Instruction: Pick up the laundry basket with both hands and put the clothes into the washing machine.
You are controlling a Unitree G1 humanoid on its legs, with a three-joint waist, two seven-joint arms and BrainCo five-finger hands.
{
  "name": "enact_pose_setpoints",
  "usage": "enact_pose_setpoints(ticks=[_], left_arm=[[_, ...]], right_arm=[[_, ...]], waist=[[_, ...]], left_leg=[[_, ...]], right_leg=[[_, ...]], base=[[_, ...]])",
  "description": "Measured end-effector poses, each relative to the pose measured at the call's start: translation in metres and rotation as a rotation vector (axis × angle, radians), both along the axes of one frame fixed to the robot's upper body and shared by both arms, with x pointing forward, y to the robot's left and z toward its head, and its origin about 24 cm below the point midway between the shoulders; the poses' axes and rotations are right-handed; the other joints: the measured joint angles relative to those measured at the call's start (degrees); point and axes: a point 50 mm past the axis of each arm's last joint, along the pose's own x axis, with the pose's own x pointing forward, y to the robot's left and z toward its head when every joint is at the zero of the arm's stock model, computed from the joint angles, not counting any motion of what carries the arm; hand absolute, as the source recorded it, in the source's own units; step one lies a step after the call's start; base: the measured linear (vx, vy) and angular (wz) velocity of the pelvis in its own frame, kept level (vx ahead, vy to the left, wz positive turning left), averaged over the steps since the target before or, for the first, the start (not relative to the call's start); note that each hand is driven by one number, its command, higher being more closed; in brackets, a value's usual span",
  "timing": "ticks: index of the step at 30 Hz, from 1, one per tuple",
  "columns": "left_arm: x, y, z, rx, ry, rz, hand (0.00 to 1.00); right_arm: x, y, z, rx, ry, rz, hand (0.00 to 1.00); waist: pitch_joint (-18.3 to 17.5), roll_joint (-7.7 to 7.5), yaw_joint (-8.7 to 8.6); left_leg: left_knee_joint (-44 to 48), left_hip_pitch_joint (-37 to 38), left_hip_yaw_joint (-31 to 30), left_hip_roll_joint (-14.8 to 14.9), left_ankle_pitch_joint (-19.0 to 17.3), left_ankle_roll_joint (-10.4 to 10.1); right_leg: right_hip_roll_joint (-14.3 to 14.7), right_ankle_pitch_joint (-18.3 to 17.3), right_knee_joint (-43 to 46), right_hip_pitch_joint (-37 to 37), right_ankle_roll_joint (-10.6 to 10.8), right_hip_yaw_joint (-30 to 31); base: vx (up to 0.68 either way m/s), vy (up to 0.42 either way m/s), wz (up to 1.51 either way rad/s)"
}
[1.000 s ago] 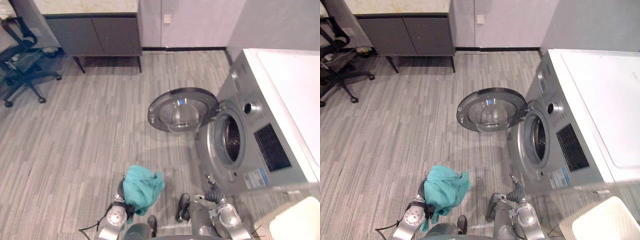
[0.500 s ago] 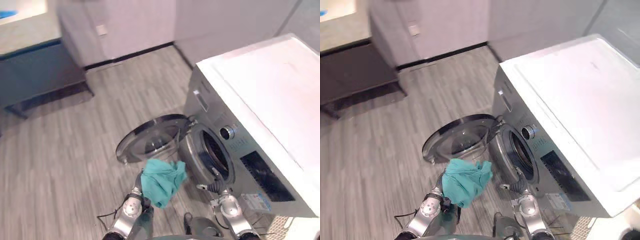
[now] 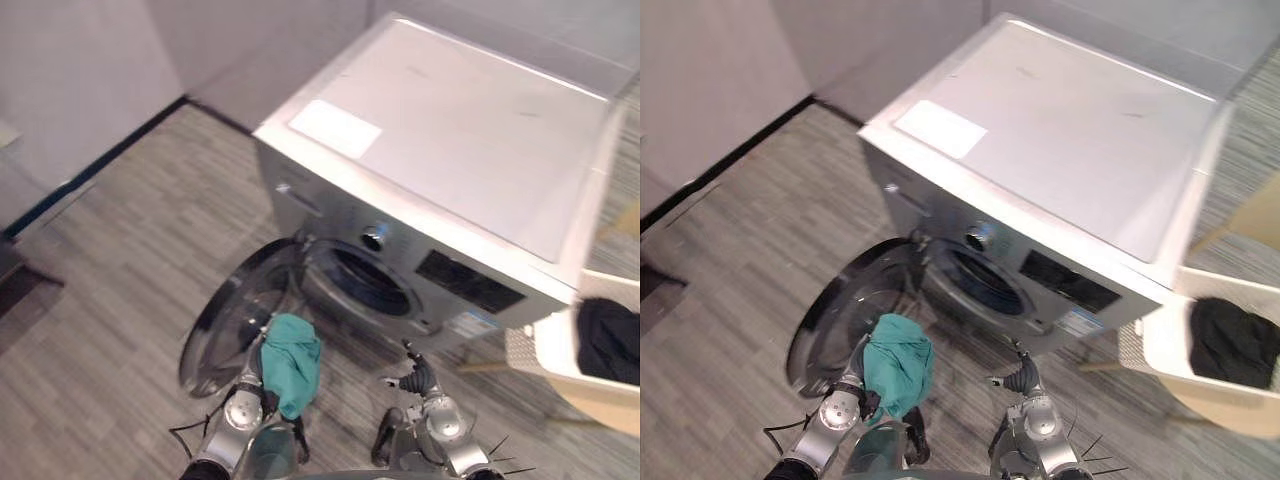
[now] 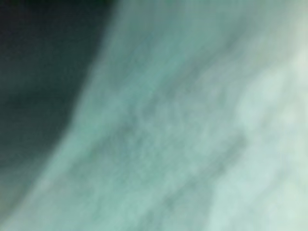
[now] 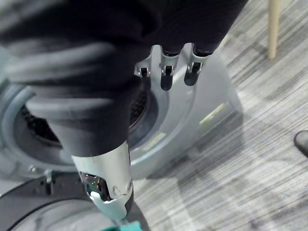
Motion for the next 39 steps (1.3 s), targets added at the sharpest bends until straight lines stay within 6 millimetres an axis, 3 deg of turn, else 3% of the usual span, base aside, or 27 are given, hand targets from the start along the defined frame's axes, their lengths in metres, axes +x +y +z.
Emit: enact_pose_setpoints(ticks=[1,2,4,5,7,8,10,11,12,15,18,19,25,29,31,34,36,37,39], left_arm=[[-0.003,-0.001,-0.002,-0.012,0.008,0.010,1.00],[-0.003,-0.001,-0.002,-0.013,0.008,0.011,1.00],[-0.002,-0.007,-0.002,-0.039,0.006,0.018,1.00],[-0.005,-0.013,-0.003,-0.067,0.016,0.022,1.00],[-0.004,-0.022,-0.003,-0.091,0.012,0.018,1.00],[-0.003,-0.025,0.000,-0.103,0.001,0.016,1.00],[-0.003,-0.028,0.000,-0.111,-0.004,0.018,1.00],[-0.003,-0.026,0.000,-0.105,-0.003,0.021,1.00],[0.000,-0.025,0.002,-0.094,-0.013,0.014,1.00],[0.005,-0.021,0.004,-0.070,-0.023,0.017,1.00],[0.005,-0.017,0.004,-0.057,-0.024,0.029,1.00],[0.012,-0.013,0.010,-0.044,-0.059,0.043,1.00],[0.049,-0.016,0.040,-0.059,-0.192,0.060,1.00],[0.080,-0.014,0.076,-0.092,-0.348,0.134,1.00],[0.094,-0.012,0.095,-0.113,-0.426,0.173,1.00],[0.115,-0.012,0.143,-0.175,-0.609,0.238,1.00],[0.124,-0.011,0.186,-0.226,-0.775,0.284,1.00],[0.126,-0.011,0.195,-0.234,-0.805,0.290,1.00],[0.132,-0.011,0.236,-0.274,-0.944,0.324,1.00]], right_arm=[[-0.005,-0.002,-0.003,-0.005,0.015,-0.004,0.00],[-0.007,-0.003,-0.004,-0.007,0.021,-0.006,0.00],[-0.011,-0.011,-0.005,-0.027,0.031,-0.010,0.00],[-0.012,-0.017,-0.005,-0.038,0.034,-0.022,0.00],[-0.009,-0.024,-0.003,-0.055,0.020,-0.045,0.00],[-0.007,-0.030,-0.001,-0.064,0.008,-0.078,0.00],[-0.009,-0.035,-0.001,-0.077,0.009,-0.096,0.00],[-0.010,-0.036,-0.002,-0.082,0.013,-0.101,0.00],[-0.010,-0.033,-0.002,-0.072,0.015,-0.101,0.00],[-0.011,-0.030,-0.003,-0.064,0.016,-0.104,0.00],[0.000,-0.031,0.004,-0.061,-0.021,-0.106,0.00],[0.021,-0.029,0.017,-0.056,-0.089,-0.101,0.00],[0.073,-0.021,0.065,-0.024,-0.317,-0.112,0.00],[0.110,0.000,0.121,0.057,-0.557,-0.154,0.00],[0.114,0.005,0.141,0.092,-0.649,-0.180,0.00],[0.117,0.017,0.184,0.150,-0.830,-0.177,0.00],[0.120,0.031,0.213,0.213,-0.945,-0.187,0.00],[0.120,0.032,0.218,0.223,-0.963,-0.190,0.00],[0.117,0.035,0.232,0.243,-1.027,-0.186,0.00]], waist=[[0.1,0.72,-0.01],[0.1,0.86,-0.02],[0.9,2.28,0.06],[1.3,2.99,0.08],[1.8,2.21,0.16],[1.9,2.35,0.07],[1.0,3.87,0.15],[0.7,4.64,0.19],[1.1,3.48,-0.09],[1.9,2.24,-0.01],[3.4,2.34,-0.05],[5.4,2.26,-0.48],[10.6,2.34,-1.27],[11.9,2.50,-1.23],[13.1,2.41,-1.15],[15.4,2.27,-1.24],[16.0,2.29,-1.26],[16.2,2.23,-1.27],[16.8,2.26,-1.27]], left_leg=[[6.4,-0.1,1.2,4.0,-1.3,-1.1],[9.6,-1.1,0.8,5.1,-1.2,-1.1],[20.0,-3.5,-2.8,8.8,-0.5,-0.1],[27.3,-5.7,-7.2,9.4,2.6,1.0],[26.7,-7.7,-12.7,5.4,-1.5,-1.0],[20.6,-7.4,-16.4,1.8,-2.4,-1.4],[9.8,-5.9,-19.7,-0.6,0.3,-2.7],[7.2,-5.2,-19.1,-0.5,0.5,-2.7],[6.9,-5.4,-18.3,-1.5,0.5,-2.6],[8.4,-6.2,-15.8,-2.4,-0.3,-1.4],[12.2,-7.7,-13.8,-2.3,-2.6,-0.6],[17.1,-11.4,-12.5,-1.2,-4.9,-0.3],[30.8,-22.9,-11.9,1.1,-10.5,0.6],[42.7,-34.3,-12.2,3.6,-13.7,2.0],[47.1,-38.9,-12.7,4.7,-14.8,2.4],[53.1,-47.2,-13.0,5.4,-15.9,2.7],[56.5,-53.8,-13.8,5.8,-16.0,2.7],[57.1,-54.8,-13.9,5.9,-16.0,2.7],[59.3,-58.5,-14.6,6.2,-16.0,2.6]], right_leg=[[2.6,-0.2,-0.7,1.2,0.1,1.7],[3.3,-0.3,-0.8,1.6,0.0,2.0],[5.8,-0.6,-1.1,3.9,-0.6,3.2],[6.3,-1.1,-1.1,5.5,-1.3,5.1],[5.0,-1.1,-0.8,5.6,-1.3,7.6],[4.4,-1.1,-0.8,5.5,-1.3,9.2],[5.2,-1.1,-0.1,4.4,-1.0,10.7],[5.9,-2.5,1.0,3.4,1.1,12.0],[4.8,-2.7,2.2,2.1,1.4,12.7],[2.9,-4.0,5.9,-0.9,2.5,15.0],[2.6,-5.3,10.4,-4.6,2.7,17.5],[2.8,-6.8,15.6,-9.3,2.9,19.7],[2.9,-10.2,29.0,-22.6,3.4,23.0],[2.9,-12.4,40.5,-34.8,3.3,24.0],[2.8,-13.0,44.7,-39.7,3.1,24.1],[2.3,-14.0,51.3,-48.7,3.0,25.0],[2.1,-14.3,55.1,-55.5,2.6,25.1],[2.1,-14.3,55.7,-56.5,2.5,25.1],[2.1,-14.5,58.2,-60.1,2.3,25.2]], base=[[0.13,-0.141,-0.75],[0.17,-0.203,-0.79],[0.14,-0.158,-0.55],[0.13,-0.077,-0.61],[0.13,-0.005,-0.68],[0.14,0.093,-0.77],[0.12,0.125,-0.72],[0.10,0.129,-0.51],[0.09,0.151,-0.43],[-0.01,0.084,-0.24],[-0.08,0.083,-0.45],[-0.17,0.066,-0.50],[-0.19,0.021,-0.30],[-0.14,0.024,-0.20],[-0.15,0.028,-0.18],[-0.16,-0.008,-0.09],[-0.15,-0.048,-0.07],[-0.12,-0.062,0.00],[-0.09,-0.069,0.02]])
